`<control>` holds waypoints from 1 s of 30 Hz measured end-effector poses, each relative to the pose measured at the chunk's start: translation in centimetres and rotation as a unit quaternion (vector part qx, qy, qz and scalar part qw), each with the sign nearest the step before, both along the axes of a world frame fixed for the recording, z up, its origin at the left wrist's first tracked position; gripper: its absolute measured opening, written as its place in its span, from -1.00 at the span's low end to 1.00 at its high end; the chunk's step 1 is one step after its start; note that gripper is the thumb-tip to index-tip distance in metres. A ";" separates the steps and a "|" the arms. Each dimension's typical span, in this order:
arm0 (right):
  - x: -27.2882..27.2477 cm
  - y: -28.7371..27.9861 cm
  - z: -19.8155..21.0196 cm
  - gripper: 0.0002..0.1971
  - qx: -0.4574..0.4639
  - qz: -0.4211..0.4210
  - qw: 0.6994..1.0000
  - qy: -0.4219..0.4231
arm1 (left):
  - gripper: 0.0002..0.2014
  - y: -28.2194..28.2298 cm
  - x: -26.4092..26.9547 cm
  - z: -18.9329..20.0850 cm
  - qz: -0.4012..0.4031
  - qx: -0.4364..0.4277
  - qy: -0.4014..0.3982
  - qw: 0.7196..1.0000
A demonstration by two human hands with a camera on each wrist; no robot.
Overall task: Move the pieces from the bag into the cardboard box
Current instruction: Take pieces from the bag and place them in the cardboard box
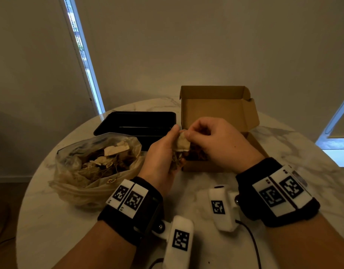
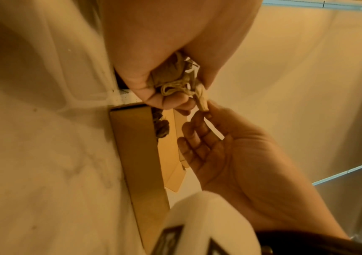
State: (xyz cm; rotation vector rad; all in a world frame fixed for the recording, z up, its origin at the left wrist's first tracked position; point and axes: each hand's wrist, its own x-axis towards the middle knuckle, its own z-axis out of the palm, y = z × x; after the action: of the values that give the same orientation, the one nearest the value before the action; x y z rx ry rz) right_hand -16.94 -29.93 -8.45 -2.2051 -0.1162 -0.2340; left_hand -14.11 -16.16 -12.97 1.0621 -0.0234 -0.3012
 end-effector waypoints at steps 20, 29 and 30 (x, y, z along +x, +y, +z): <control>1.0 -2.1 0.7 -0.89 0.126 -0.058 0.990 0.036 | -0.77 0.0 0.4 -1.2 0.029 0.025 -0.055 0.998; 3.9 -6.5 0.8 -0.93 0.008 -0.164 0.970 0.178 | -0.84 0.5 1.8 -2.3 0.078 0.150 -0.028 0.985; 4.4 -6.6 0.6 -0.88 -0.023 -0.169 0.966 0.195 | -0.84 0.5 1.8 -2.4 0.072 0.151 -0.020 0.986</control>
State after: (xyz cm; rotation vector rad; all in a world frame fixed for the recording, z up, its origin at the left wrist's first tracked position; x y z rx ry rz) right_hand -12.56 -36.53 -7.89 -2.2634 0.4793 0.0208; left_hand -12.28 -15.65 -15.34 1.3630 0.0649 -0.1556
